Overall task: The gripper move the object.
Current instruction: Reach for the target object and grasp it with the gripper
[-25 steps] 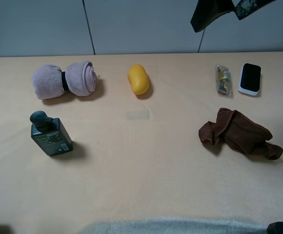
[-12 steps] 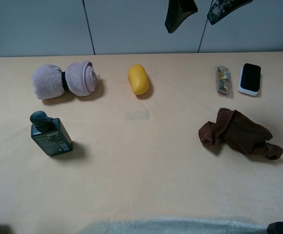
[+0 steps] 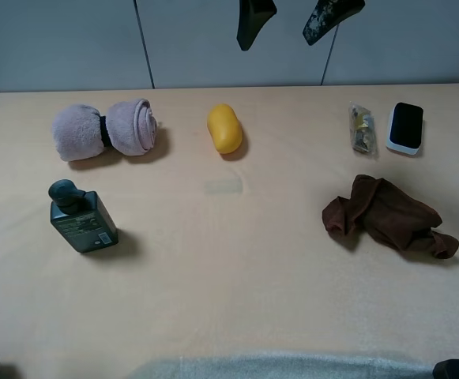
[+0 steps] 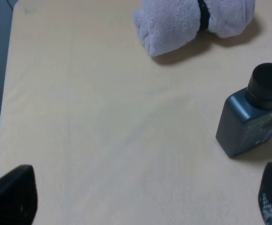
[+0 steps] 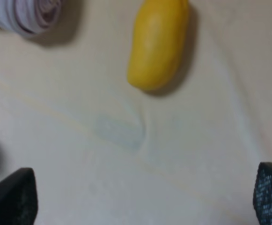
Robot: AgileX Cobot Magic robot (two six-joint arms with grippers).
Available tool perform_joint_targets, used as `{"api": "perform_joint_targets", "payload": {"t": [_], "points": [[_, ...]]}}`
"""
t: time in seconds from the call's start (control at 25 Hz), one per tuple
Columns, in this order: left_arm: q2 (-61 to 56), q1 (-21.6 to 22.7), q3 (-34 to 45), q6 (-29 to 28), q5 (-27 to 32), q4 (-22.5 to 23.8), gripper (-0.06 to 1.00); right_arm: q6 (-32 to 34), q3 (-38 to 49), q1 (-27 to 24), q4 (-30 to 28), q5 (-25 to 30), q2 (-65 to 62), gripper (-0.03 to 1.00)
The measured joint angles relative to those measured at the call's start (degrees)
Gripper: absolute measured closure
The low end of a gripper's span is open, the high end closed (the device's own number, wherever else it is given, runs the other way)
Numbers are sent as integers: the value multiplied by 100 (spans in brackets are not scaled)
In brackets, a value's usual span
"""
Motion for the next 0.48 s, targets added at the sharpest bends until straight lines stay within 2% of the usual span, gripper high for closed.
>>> {"api": "perform_joint_targets", "payload": {"t": [0.12,0.32,0.48], "points": [[0,0,0,0,0,0,1,-63,-265,0,204,-126,263,28],[0,0,0,0,0,0,1,-164,-337,0,587,-862,435,28],[0,0,0,0,0,0,1,85,-390,0,640,-985,600,28]]}}
